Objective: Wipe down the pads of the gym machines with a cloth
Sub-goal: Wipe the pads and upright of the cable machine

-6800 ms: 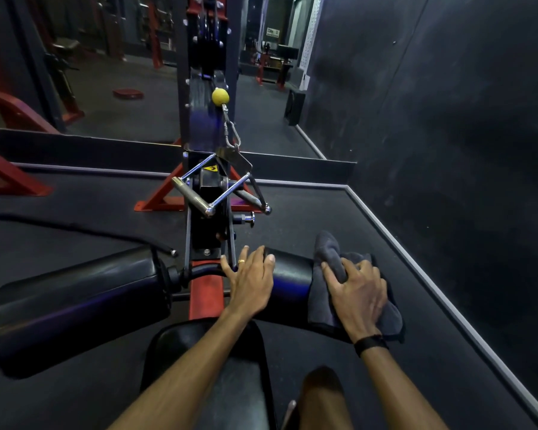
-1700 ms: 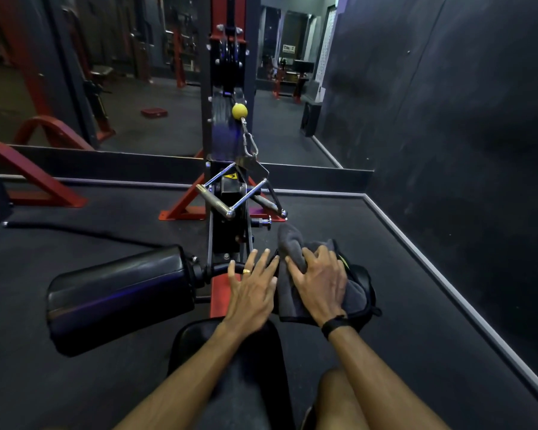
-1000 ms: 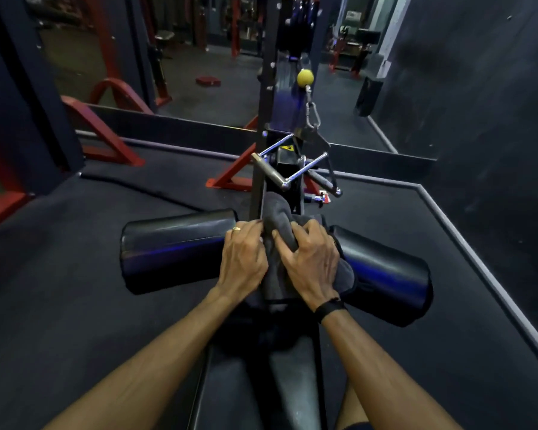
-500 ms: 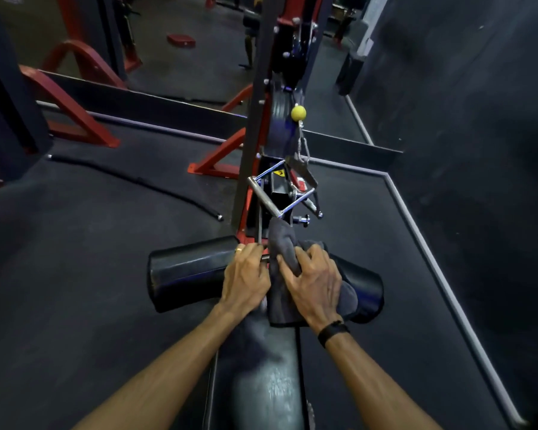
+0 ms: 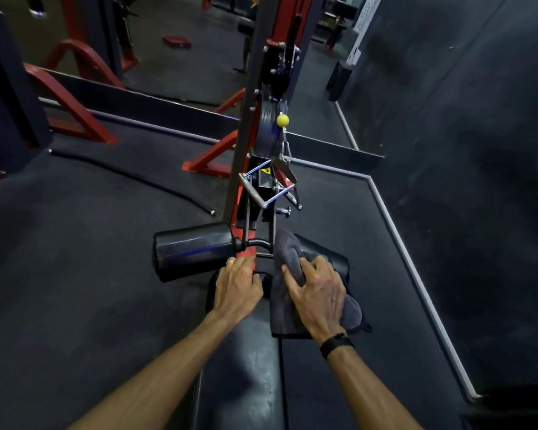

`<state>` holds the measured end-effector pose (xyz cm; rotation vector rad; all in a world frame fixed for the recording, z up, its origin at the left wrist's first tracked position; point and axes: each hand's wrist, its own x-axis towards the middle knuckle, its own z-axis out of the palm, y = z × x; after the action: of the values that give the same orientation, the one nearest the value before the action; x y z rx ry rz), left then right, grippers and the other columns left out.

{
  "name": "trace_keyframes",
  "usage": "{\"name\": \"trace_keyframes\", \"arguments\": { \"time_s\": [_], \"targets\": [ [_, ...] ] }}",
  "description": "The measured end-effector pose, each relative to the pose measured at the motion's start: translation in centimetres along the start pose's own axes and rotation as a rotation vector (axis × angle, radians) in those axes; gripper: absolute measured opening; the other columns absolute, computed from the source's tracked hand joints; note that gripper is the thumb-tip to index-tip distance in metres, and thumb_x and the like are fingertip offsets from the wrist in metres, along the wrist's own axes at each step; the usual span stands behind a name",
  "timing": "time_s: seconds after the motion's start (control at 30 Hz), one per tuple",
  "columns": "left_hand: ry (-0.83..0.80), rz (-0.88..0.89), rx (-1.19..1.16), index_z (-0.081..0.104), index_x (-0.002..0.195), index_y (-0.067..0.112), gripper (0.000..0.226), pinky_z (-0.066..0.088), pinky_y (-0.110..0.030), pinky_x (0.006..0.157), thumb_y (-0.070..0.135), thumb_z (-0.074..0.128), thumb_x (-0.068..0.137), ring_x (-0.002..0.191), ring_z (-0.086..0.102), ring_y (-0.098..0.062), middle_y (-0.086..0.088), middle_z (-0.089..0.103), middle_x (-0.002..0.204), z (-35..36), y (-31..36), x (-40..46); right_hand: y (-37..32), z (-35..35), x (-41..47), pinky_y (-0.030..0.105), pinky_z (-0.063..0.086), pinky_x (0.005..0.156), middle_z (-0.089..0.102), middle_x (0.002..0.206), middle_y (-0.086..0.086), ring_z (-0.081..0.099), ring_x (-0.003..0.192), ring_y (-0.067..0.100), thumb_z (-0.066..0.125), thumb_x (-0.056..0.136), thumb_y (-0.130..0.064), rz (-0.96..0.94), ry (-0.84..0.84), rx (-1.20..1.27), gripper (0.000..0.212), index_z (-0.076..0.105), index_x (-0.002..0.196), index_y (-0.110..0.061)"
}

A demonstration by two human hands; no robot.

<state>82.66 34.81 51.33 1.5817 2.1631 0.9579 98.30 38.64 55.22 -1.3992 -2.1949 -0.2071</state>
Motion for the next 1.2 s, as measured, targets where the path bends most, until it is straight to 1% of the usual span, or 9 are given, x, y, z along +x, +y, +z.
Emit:
{"name": "trace_keyframes", "arguments": {
  "time_s": [0.13, 0.23, 0.47, 0.6, 0.67, 0.77, 0.9, 1.07, 1.2],
  "targets": [
    [-0.114, -0.094, 0.063, 0.045, 0.148, 0.016, 0.054, 0.039, -0.041, 0.102, 0.022, 0.054, 0.094, 0.119, 0.056, -0.037, -0.020, 0.063, 0.124, 1.6, 4.2, -3.7, 3.2, -3.0, -3.8, 0.037, 0.044, 0.061, 0.054, 0.078, 0.005, 0.056, 0.072, 0.027, 0.066, 0.087, -0.044, 0.027, 0.039, -0.004, 0.029, 0.064, 0.082, -0.016],
    [-0.120, -0.126, 0.059, 0.040, 0.151, 0.019, 0.060, 0.041, -0.042, 0.102, 0.027, 0.055, 0.093, 0.120, 0.056, -0.036, -0.015, 0.067, 0.122, 2.6, 6.9, -7.6, 5.8, -5.9, -7.7, 0.037, 0.044, 0.060, 0.054, 0.077, 0.006, 0.056, 0.072, 0.028, 0.075, 0.084, -0.041, 0.021, 0.078, 0.031, 0.028, 0.064, 0.079, -0.015],
    [-0.145, -0.127, 0.128, 0.021, 0.155, 0.022, 0.073, 0.049, -0.046, 0.093, 0.026, 0.056, 0.091, 0.110, 0.062, -0.040, -0.015, 0.069, 0.114, 0.2, 14.5, -19.6, 8.6, -14.0, -16.2, 0.037, 0.045, 0.059, 0.055, 0.078, 0.007, 0.057, 0.072, 0.029, 0.073, 0.086, -0.041, -0.009, 0.041, 0.123, 0.029, 0.065, 0.079, -0.015],
    [-0.189, -0.129, 0.158, 0.021, 0.157, 0.023, 0.073, 0.047, -0.045, 0.098, 0.028, 0.055, 0.092, 0.120, 0.057, -0.040, -0.015, 0.065, 0.125, -4.4, 16.8, -22.6, 6.2, -18.8, -17.5, 0.037, 0.046, 0.059, 0.055, 0.078, 0.005, 0.057, 0.069, 0.028, 0.075, 0.084, -0.042, -0.003, 0.042, 0.129, 0.028, 0.067, 0.079, -0.016],
    [-0.166, -0.117, 0.162, 0.031, 0.152, 0.021, 0.063, 0.045, -0.043, 0.099, 0.029, 0.054, 0.093, 0.125, 0.054, -0.038, -0.015, 0.064, 0.126, -6.9, 17.3, -23.5, 4.4, -20.8, -17.3, 0.038, 0.048, 0.060, 0.057, 0.080, 0.005, 0.058, 0.071, 0.030, 0.075, 0.084, -0.043, -0.006, 0.066, 0.122, 0.028, 0.068, 0.081, -0.016],
    [-0.104, -0.106, 0.156, 0.044, 0.141, 0.018, 0.050, 0.044, -0.042, 0.098, 0.030, 0.054, 0.094, 0.123, 0.055, -0.038, -0.016, 0.064, 0.125, -10.4, 16.5, -25.9, 1.2, -22.8, -17.7, 0.039, 0.050, 0.062, 0.059, 0.083, 0.006, 0.059, 0.075, 0.030, 0.073, 0.086, -0.044, -0.022, 0.081, 0.139, 0.028, 0.069, 0.082, -0.016],
    [-0.037, -0.162, 0.124, 0.046, 0.142, 0.018, 0.049, 0.044, -0.042, 0.099, 0.032, 0.054, 0.097, 0.120, 0.057, -0.036, -0.013, 0.065, 0.123, -16.1, 12.2, -30.4, -6.1, -24.4, -19.4, 0.037, 0.047, 0.064, 0.055, 0.079, 0.004, 0.057, 0.074, 0.028, 0.073, 0.086, -0.044, -0.098, 0.055, 0.167, 0.029, 0.067, 0.079, -0.017],
    [0.145, -0.304, 0.111, 0.043, 0.146, 0.014, 0.052, 0.044, -0.041, 0.100, 0.033, 0.054, 0.099, 0.117, 0.060, -0.032, -0.010, 0.068, 0.118, -26.0, 3.8, -36.1, -19.7, -24.7, -20.4, 0.038, 0.049, 0.061, 0.057, 0.077, 0.006, 0.060, 0.071, 0.030, 0.079, 0.081, -0.041, -0.277, 0.051, 0.229, 0.029, 0.066, 0.075, -0.015],
    [0.305, -0.437, 0.108, 0.044, 0.145, 0.016, 0.050, 0.046, -0.041, 0.098, 0.032, 0.055, 0.099, 0.118, 0.060, -0.033, -0.010, 0.067, 0.122, -34.7, -3.4, -40.9, -32.1, -24.7, -21.8, 0.037, 0.050, 0.062, 0.059, 0.083, 0.004, 0.060, 0.074, 0.026, 0.074, 0.085, -0.042, -0.457, 0.028, 0.339, 0.025, 0.069, 0.084, -0.017]
  ]
}}
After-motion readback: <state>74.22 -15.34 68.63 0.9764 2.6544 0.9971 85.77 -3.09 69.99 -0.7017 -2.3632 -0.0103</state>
